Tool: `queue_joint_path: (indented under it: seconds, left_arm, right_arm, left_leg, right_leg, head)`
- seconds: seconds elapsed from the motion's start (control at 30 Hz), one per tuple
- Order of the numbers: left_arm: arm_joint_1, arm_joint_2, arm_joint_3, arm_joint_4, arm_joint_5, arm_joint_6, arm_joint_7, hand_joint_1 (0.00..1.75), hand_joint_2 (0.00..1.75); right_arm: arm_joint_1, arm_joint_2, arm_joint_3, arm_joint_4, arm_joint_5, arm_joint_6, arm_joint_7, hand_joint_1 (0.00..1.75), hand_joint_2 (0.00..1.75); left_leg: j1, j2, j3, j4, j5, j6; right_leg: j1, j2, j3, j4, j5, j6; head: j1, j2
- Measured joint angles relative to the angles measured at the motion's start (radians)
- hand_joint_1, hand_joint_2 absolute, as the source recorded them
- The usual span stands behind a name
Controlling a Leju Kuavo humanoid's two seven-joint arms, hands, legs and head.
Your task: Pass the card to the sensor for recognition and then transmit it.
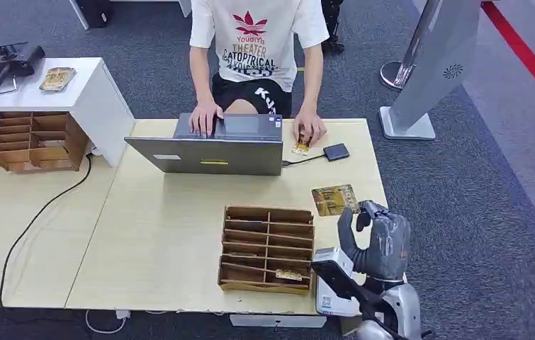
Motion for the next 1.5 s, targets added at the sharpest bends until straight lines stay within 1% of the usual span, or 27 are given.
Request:
queue_joint_path:
  seconds: [0.1,0.4,0.7,0.9,1.03,1.17,1.33,1.5]
  left_arm:
    - [0.0,0.0,0.0,0.0,0.0,0.0,0.0,0.0,1.75]
    - [0.0,0.0,0.0,0.0,-0.009,0.002,-0.003,0.0,1.75]
    - [-0.001,0.0,0.0,0.0,-0.053,-0.001,-0.004,0.0,1.75]
    - [-0.005,0.0,0.0,0.0,-0.133,-0.014,-0.002,0.0,1.75]
    - [-0.015,0.0,-0.001,0.0,-0.183,-0.032,0.006,0.0,1.75]
    - [-0.025,0.0,-0.001,0.0,-0.211,-0.043,0.015,0.0,1.75]
    - [-0.033,0.0,-0.002,0.0,-0.229,-0.05,0.018,0.0,1.75]
    - [-0.042,-0.001,-0.002,0.0,-0.279,-0.069,0.026,0.0,1.75]
  right_arm:
    - [0.004,0.001,-0.006,-0.013,-0.014,-0.004,-0.016,1.75,1.75]
    - [0.001,0.001,-0.006,-0.034,-0.008,0.0,-0.028,1.75,1.75]
    - [-0.073,0.003,0.003,-0.022,0.047,0.014,-0.005,1.75,1.75]
    - [-0.219,0.009,0.049,0.046,0.157,0.072,0.06,1.75,1.75]
    - [-0.34,0.023,0.088,0.134,0.221,0.115,0.096,1.75,1.75]
    - [-0.427,0.041,0.122,0.216,0.248,0.142,0.109,1.75,1.75]
    - [-0.491,0.056,0.15,0.287,0.267,0.155,0.117,1.75,1.75]
    - [-0.575,0.072,0.195,0.392,0.334,0.208,0.138,1.75,1.75]
  left_leg:
    - [0.0,0.0,0.0,0.0,0.0,0.0]
    - [0.0,0.0,0.0,0.0,0.0,0.0]
    - [0.0,0.0,0.0,0.0,0.0,0.0]
    - [0.0,0.0,0.0,0.0,0.001,-0.001]
    - [0.0,0.0,0.0,0.0,0.002,-0.001]
    - [0.0,0.0,0.0,0.0,0.002,-0.001]
    - [0.0,0.0,0.0,0.0,0.002,-0.001]
    - [0.0,0.0,0.0,0.0,0.002,-0.001]
  right_leg:
    - [0.0,0.0,0.0,0.0,0.0,0.0]
    - [0.0,0.0,0.0,0.0,0.0,0.0]
    - [0.0,0.0,0.0,0.0,0.0,0.0]
    - [0.0,0.001,0.0,0.0,0.001,-0.001]
    - [0.0,0.0,0.001,0.001,0.001,-0.001]
    - [0.0,0.0,0.001,0.001,0.001,-0.001]
    - [0.0,0.0,0.0,0.001,0.001,-0.001]
    - [0.0,0.0,0.0,0.001,0.001,-0.001]
  head:
    - [0.0,0.0]
    - [0.0,0.0]
    - [0.0,0.0]
    - [0.0,0.0]
    - [0.0,0.0]
    - [0.0,0.0]
    - [0.0,0.0]
    - [0.0,0.0]
